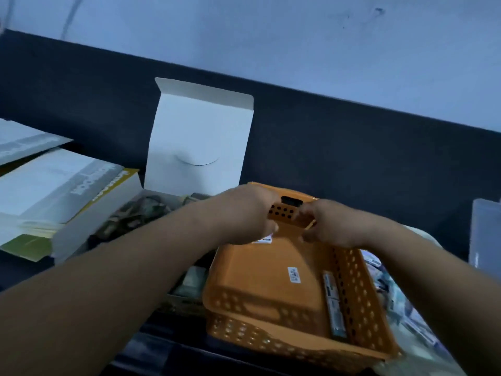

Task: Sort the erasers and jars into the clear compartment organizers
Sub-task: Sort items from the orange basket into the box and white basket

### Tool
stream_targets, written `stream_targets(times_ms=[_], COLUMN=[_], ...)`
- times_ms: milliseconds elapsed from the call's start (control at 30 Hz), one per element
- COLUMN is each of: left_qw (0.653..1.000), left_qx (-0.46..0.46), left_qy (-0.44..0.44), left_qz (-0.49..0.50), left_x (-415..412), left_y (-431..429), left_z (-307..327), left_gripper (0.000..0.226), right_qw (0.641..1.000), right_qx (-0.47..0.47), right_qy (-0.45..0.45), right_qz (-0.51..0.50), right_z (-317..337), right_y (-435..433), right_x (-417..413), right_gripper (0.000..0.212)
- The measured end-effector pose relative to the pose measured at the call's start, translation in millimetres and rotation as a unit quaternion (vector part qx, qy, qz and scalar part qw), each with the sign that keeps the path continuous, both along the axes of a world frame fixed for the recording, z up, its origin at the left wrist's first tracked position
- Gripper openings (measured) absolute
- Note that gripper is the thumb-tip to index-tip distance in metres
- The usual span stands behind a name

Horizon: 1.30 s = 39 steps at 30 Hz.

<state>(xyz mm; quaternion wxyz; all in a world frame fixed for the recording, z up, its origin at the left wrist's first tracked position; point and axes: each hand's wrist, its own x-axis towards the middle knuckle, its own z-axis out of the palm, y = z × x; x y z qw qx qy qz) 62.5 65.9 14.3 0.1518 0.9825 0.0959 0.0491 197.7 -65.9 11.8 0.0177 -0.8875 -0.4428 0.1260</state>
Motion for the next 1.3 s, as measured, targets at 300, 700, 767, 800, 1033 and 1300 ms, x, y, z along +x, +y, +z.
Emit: stream_targets(times_ms=[300, 700, 767, 800, 1033, 1300], left_qw=[0.973, 0.968, 0.971, 0.971, 0.966, 0.965], left_qx=[0.107, -0.003, -0.089, -0.131, -0.247, -0.239], left_qy=[0.204, 0.249, 0.219, 0.197, -0.008, 0.054], left_qz=[-0.001, -0.021, -0.028, -0.030, -0.081, -0.094], left_x=[75.9, 84.0, 82.0, 81.3, 85.3, 88.6], left_y=[-4.7, -1.3, -4.3, -8.1, -62.3, -85.4], left_z=[-49.1, -62.8, -58.6, -54.3, -5.6, -5.5], left_gripper=[0.020, 0.036, 0.026, 0.018, 0.028, 0.048], right_qw=[0.996, 0.986, 0.974, 0.967, 0.918, 0.918], right_qx=[-0.061, 0.121, 0.185, 0.216, 0.357, 0.358], right_qy=[0.055, 0.118, 0.130, 0.134, 0.167, 0.082], right_qz=[0.038, 0.014, -0.012, -0.024, -0.041, -0.148], right_z=[-19.4, -24.8, -25.9, -25.0, -2.0, 11.1], right_y=[-34.2, -45.2, -47.7, -49.8, -82.6, -143.1], right_x=[-14.4, -2.7, 1.9, 4.0, 13.2, 27.7], right_gripper=[0.047, 0.032, 0.031, 0.032, 0.022, 0.011])
